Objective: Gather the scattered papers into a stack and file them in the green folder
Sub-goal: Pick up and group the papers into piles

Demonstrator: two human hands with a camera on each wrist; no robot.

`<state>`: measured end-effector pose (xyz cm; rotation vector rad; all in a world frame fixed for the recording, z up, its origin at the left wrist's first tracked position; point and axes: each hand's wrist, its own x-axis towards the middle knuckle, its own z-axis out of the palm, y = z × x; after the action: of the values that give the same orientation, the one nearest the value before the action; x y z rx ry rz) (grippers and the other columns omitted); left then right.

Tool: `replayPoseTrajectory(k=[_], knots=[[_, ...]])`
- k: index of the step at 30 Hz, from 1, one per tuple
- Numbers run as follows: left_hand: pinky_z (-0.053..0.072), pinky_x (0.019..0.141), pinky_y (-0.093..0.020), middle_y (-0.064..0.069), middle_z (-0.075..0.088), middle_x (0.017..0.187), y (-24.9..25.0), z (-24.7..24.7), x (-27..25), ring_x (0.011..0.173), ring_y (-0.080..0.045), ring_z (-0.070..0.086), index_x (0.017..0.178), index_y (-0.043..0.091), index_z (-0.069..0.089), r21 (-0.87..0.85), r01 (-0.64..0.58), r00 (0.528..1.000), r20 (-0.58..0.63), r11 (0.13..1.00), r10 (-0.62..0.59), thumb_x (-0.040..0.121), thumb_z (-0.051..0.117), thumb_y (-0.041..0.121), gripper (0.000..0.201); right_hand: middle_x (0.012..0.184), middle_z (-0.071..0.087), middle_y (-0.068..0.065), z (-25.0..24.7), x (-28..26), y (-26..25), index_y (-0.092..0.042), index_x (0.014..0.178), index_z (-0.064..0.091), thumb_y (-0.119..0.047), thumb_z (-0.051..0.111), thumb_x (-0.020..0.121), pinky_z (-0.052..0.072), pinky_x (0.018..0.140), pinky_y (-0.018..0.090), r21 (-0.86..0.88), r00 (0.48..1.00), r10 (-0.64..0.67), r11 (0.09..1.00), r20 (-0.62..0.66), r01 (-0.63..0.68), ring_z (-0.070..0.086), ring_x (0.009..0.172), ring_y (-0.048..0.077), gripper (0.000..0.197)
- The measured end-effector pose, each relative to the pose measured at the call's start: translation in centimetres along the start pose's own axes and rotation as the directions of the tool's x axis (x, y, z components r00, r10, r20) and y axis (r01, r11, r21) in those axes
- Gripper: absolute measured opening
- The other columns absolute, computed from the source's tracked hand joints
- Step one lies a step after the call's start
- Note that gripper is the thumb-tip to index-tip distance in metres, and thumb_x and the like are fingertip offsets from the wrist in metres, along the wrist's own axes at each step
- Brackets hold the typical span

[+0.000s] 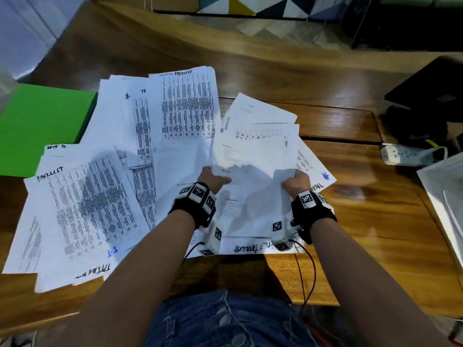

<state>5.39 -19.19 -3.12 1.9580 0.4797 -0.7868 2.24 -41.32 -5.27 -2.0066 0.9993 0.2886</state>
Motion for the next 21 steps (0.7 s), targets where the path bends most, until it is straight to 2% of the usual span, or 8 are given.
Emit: replayPoseTrajectory(k=[2,4,7,10,14,16,19,21], knots=[[0.045,0.087,-0.026,-0.007,0.057,0.114,0.0,0.0,0.1,0.105,-0.024,0.057,0.122,-0.003,0.05,0.035,-0.038,0.999,0.0,0.999,0.038,0.081,0.069,0.011,0.047,0.122,0.059,0.025,-1.0,-0.7,-0.6,0.005,0.119,0.055,-0.001,0.051,0.085,0.045,0.097,0.04,-0.055,0.992,-0.089,0.995,-0.087,0.085,0.054,0.116,0.039,0.035],[0.041,0.077,-0.024,-0.011,0.056,0.095,0.5,0.1,-0.4,0.092,-0.022,0.055,0.107,0.0,0.059,0.032,-0.137,0.99,-0.019,0.99,0.138,0.082,0.064,0.001,0.025,0.095,0.06,0.025,-2.0,-1.4,-1.3,0.001,0.093,0.056,0.0,0.05,0.086,0.046,0.078,0.035,-0.054,0.962,-0.217,0.976,-0.166,0.211,0.057,0.094,0.034,0.01],[0.049,0.082,-0.028,-0.013,0.064,0.095,2.6,-0.6,-1.3,0.089,-0.023,0.06,0.098,0.004,0.06,-0.017,-0.267,0.959,-0.099,0.964,0.264,0.081,0.061,-0.001,0.018,0.061,0.035,0.005,-3.7,-2.2,-3.0,-0.014,0.061,0.031,0.008,0.049,0.08,0.027,0.053,0.023,0.122,0.919,-0.311,0.93,-0.243,0.347,0.034,0.064,0.018,0.034],[0.05,0.088,-0.035,-0.011,0.067,0.106,5.5,-2.1,-3.1,0.095,-0.025,0.062,0.116,0.007,0.059,-0.098,-0.431,0.875,-0.29,0.897,0.388,0.079,0.058,0.001,0.038,0.067,0.047,0.017,-5.4,-3.9,-6.0,-0.007,0.078,0.052,0.007,0.054,0.08,0.038,0.06,0.023,0.334,0.88,-0.371,0.823,-0.296,0.46,0.042,0.063,0.014,0.014],[0.035,0.066,-0.02,-0.005,0.063,0.096,8.3,-4.3,-5.9,0.082,-0.022,0.052,0.115,0.004,0.055,0.04,-0.682,0.598,-0.545,0.73,0.588,0.081,0.055,0.002,0.033,0.081,0.055,-0.008,-6.5,-6.5,-10.1,-0.018,0.098,0.05,0.008,0.053,0.084,0.045,0.071,0.012,0.573,0.816,-0.471,0.586,-0.335,0.573,0.052,0.069,-0.003,0.029],[0.028,0.062,-0.017,0.002,0.054,0.091,8.4,-5.0,-6.6,0.078,-0.018,0.047,0.117,0.003,0.051,0.081,-0.704,0.52,-0.617,0.706,0.59,0.082,0.056,0.005,0.035,0.094,0.06,-0.006,-6.2,-7.5,-11.0,-0.017,0.108,0.048,0.012,0.052,0.083,0.048,0.08,0.013,0.654,0.807,-0.502,0.504,-0.31,0.564,0.058,0.08,-0.004,0.038],[0.038,0.059,-0.021,0.007,0.055,0.084,6.9,-5.4,-6.9,0.071,-0.017,0.053,0.111,0.012,0.044,-0.071,-0.7,0.572,-0.651,0.711,0.498,0.075,0.063,0.012,0.041,0.112,0.061,0.006,-4.9,-8.6,-10.6,-0.014,0.124,0.042,0.011,0.058,0.074,0.049,0.088,0.026,0.729,0.816,-0.525,0.457,-0.242,0.51,0.059,0.096,0.012,0.058],[0.045,0.062,-0.015,0.017,0.055,0.082,5.8,-5.4,-6.6,0.072,-0.001,0.056,0.104,0.018,0.039,-0.184,-0.713,0.61,-0.64,0.677,0.468,0.072,0.067,0.015,0.044,0.111,0.06,0.007,-3.9,-8.7,-9.7,-0.015,0.126,0.04,0.007,0.057,0.066,0.05,0.083,0.026,0.758,0.826,-0.519,0.441,-0.222,0.481,0.058,0.095,0.016,0.066]])
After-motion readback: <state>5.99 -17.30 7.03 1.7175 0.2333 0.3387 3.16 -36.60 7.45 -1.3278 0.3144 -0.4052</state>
